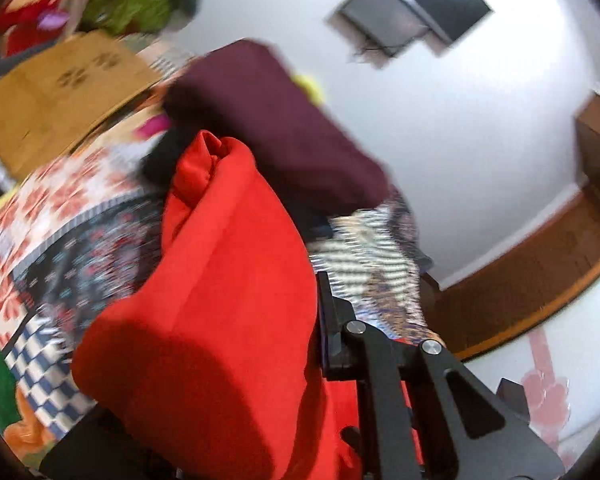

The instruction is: Fold large clothes

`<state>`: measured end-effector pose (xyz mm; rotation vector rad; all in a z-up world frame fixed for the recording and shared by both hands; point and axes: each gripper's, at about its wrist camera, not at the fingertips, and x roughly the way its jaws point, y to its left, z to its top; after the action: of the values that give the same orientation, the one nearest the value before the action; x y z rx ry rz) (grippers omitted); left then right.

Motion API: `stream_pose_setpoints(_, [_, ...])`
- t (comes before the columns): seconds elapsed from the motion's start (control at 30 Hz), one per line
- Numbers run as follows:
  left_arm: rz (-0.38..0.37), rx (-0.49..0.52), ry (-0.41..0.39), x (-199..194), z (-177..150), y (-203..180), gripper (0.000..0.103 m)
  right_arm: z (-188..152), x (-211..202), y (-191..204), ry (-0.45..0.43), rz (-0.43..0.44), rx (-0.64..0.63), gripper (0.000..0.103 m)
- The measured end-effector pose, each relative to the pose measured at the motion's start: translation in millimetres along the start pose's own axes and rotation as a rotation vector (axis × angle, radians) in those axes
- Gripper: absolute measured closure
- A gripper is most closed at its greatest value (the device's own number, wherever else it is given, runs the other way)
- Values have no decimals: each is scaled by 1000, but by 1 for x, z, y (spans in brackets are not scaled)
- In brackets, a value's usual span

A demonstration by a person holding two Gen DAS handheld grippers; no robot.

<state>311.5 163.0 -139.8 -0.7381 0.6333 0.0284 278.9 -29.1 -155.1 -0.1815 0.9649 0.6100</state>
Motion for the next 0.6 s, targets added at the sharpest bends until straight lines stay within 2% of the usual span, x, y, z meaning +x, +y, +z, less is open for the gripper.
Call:
stream_pose_setpoints(0.13, [-60,141,11,27,-1,-86,90,-9,-38,-50,-83,-69,100,29])
stream_pose_setpoints(0.27, [-120,289,76,55,-28,-156,90,-29,-76,-104,-148,-180,209,29])
stream_pose_setpoints(0.37, [-160,377,176,89,-62,-200,90,-46,-99,-140,-176,-226,303,29])
stream_pose_setpoints(0.43, [-155,451,261,116,-94,-221,90,-59,-110,-160,-182,-246,362,29])
stream_pose_setpoints(0.47, [-157,476,301,126,-108,-225,90,-65,-114,-168,-180,-253,387,29])
stream_pose_setpoints(0.57, [-142,548,505,163,-159,-232,90,-77,-120,-183,-177,-268,434,29])
stream_pose_setpoints(0.6, [-128,566,536,168,-170,-231,89,-81,-121,-186,-175,-271,442,29])
